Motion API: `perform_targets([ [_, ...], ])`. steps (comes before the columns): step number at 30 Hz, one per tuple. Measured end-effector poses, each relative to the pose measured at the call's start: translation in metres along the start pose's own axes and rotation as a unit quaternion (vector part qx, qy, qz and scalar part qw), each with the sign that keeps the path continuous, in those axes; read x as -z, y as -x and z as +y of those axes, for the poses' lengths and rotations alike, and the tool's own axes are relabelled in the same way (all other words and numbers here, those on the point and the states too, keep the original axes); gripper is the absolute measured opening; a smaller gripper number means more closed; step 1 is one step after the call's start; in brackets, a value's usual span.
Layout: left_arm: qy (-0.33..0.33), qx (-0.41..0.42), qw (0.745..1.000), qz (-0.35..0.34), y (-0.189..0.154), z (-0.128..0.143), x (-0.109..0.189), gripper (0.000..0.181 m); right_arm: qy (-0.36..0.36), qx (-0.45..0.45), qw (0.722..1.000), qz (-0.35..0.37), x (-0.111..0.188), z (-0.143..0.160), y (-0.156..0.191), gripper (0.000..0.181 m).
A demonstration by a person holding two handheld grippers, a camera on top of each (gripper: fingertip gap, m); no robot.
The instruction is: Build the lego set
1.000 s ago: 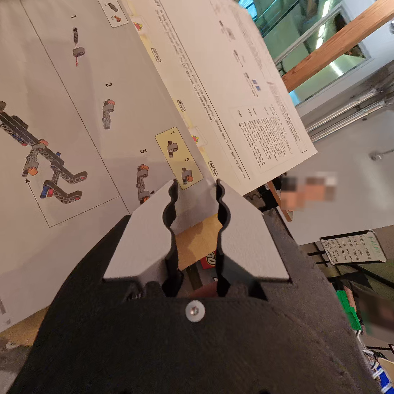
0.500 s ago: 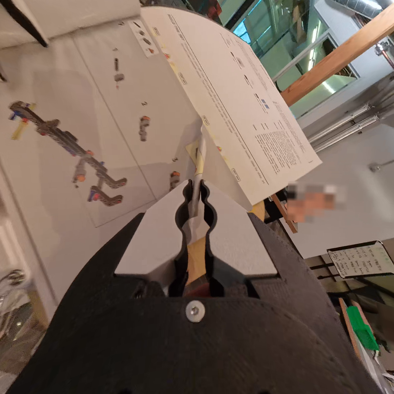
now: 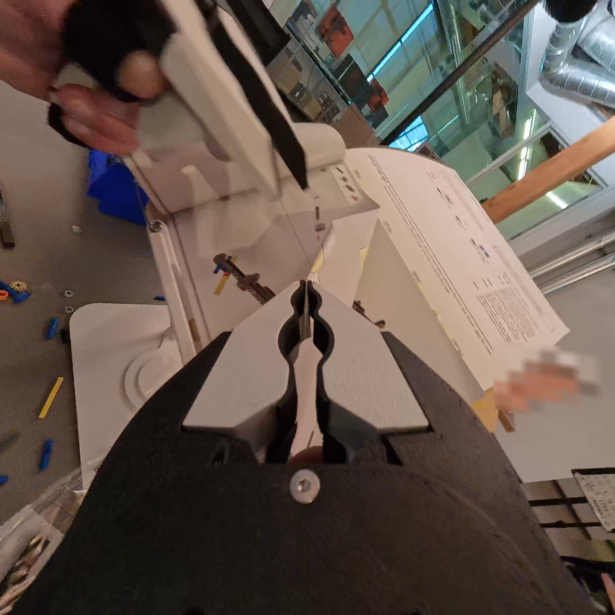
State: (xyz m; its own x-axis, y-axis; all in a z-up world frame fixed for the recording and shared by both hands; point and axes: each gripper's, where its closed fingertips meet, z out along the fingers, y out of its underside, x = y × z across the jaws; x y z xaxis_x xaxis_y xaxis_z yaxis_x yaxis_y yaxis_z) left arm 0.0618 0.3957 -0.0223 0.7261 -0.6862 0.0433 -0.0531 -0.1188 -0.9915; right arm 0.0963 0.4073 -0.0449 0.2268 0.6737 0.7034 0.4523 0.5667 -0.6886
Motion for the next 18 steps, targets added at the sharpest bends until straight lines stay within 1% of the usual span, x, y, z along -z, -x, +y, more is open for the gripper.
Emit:
perform_targets([
  [4,-0.009,0.123,0.991,0.046,0.006,0.001,-0.012,0.056,-0.006,0.043,0.999,0.002,-0.005,-0.012,0.023,0.0],
  [6,-0.008,0.174,0.982,0.072,0.009,0.006,-0.014,0.049,-0.003,0.072,0.997,0.005,-0.008,-0.016,0.032,0.0],
  [7,-0.01,0.188,0.979,0.083,0.009,0.008,-0.015,0.04,-0.003,0.091,0.996,0.003,-0.009,-0.018,0.038,0.0],
  [9,-0.01,0.198,0.974,0.112,0.004,0.01,-0.013,0.0,-0.008,0.108,0.994,-0.005,-0.011,-0.026,0.05,0.006],
  [11,-0.004,0.2,0.973,0.111,0.008,0.013,-0.008,0.0,-0.008,0.113,0.993,-0.016,-0.013,-0.03,0.058,0.015],
  [12,0.004,0.191,0.975,0.11,0.009,0.014,-0.005,0.0,-0.01,0.106,0.994,-0.025,-0.011,-0.034,0.06,0.028],
  [13,0.012,0.184,0.977,0.111,0.01,0.014,0.0,0.0,-0.02,0.096,0.994,-0.036,-0.006,-0.039,0.06,0.035],
  [15,0.034,0.167,0.978,0.118,0.01,0.013,0.011,0.0,-0.046,0.059,0.995,-0.059,0.005,-0.051,0.053,0.037],
  [16,0.047,0.155,0.979,0.12,0.012,0.012,0.018,0.0,-0.048,0.032,0.995,-0.077,0.008,-0.052,0.048,0.038],
  [18,0.062,0.144,0.981,0.116,0.02,0.005,0.034,0.0,-0.022,-0.014,0.996,-0.09,0.007,-0.04,0.03,0.041],
])
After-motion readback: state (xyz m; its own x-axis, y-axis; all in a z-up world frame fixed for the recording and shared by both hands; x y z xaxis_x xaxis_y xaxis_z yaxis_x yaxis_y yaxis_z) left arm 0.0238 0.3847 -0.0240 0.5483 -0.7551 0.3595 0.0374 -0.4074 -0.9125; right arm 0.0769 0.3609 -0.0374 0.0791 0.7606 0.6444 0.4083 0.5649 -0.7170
